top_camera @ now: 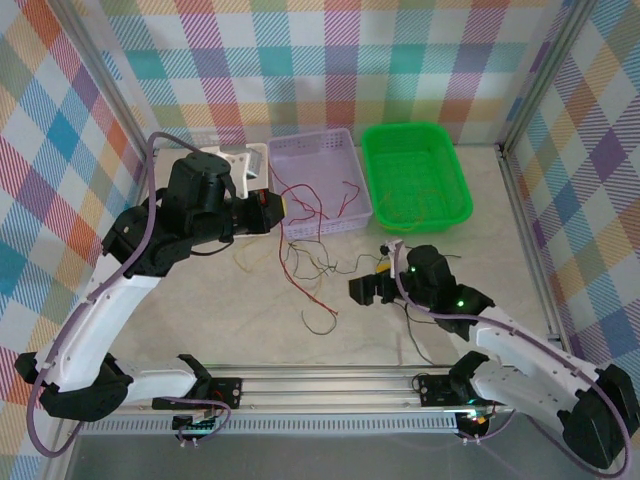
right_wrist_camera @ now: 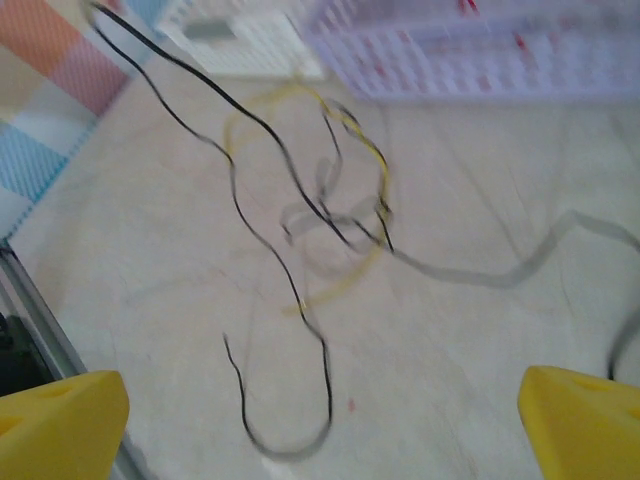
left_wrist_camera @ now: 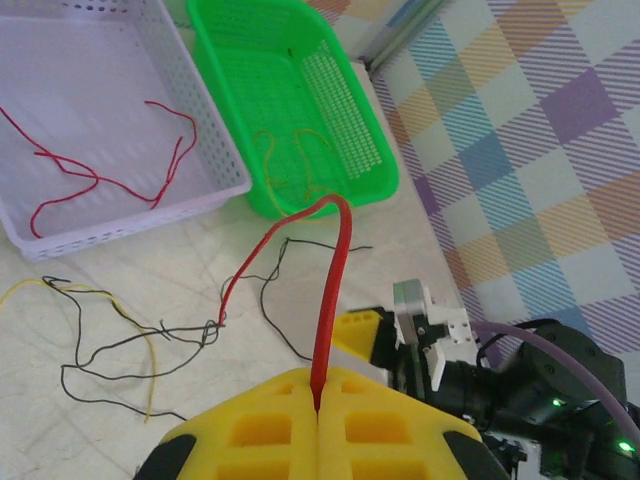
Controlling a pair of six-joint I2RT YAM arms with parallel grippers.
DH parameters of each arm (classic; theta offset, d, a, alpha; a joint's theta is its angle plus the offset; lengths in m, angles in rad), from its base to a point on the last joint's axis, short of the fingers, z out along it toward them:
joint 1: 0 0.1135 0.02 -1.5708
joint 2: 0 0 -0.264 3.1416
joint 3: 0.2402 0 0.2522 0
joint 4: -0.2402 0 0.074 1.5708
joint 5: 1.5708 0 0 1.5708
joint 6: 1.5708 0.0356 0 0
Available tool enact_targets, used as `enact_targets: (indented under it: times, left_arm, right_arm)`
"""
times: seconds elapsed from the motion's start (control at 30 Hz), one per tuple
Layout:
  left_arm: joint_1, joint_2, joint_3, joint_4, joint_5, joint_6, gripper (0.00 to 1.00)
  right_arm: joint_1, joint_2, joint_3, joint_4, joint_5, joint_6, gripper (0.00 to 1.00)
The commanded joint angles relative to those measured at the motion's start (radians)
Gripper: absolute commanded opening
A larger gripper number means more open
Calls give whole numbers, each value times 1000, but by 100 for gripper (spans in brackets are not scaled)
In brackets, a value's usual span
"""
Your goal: Untangle the cables
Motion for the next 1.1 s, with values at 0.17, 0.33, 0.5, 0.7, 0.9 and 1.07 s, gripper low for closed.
enact_targets:
  times: [0.17,0.33,0.5,0.7,0.9,1.07]
  left_arm:
    - [-34,-11,49,-3,48,-46,0]
    - [-39,-26,43,19,71,-70,0]
    - [-41,-40,48,27,72,-80,0]
    - [-40,-55,128,-22,0,-42,0]
    - [-40,-23,212,-50,-70,22,0]
    - [-34,50,267,-31,-119,86,0]
  right_arm:
    - [24,300,76,495,-20,-143,100]
    - [34,460,119,632,-48,-135,96]
    - [61,531,141,663,-33,-130,74]
    - [61,508,100,554,-11,-97,12]
    - [61,464,4,489,37,-40,0]
    - [61,391,-80,464,72,-16,0]
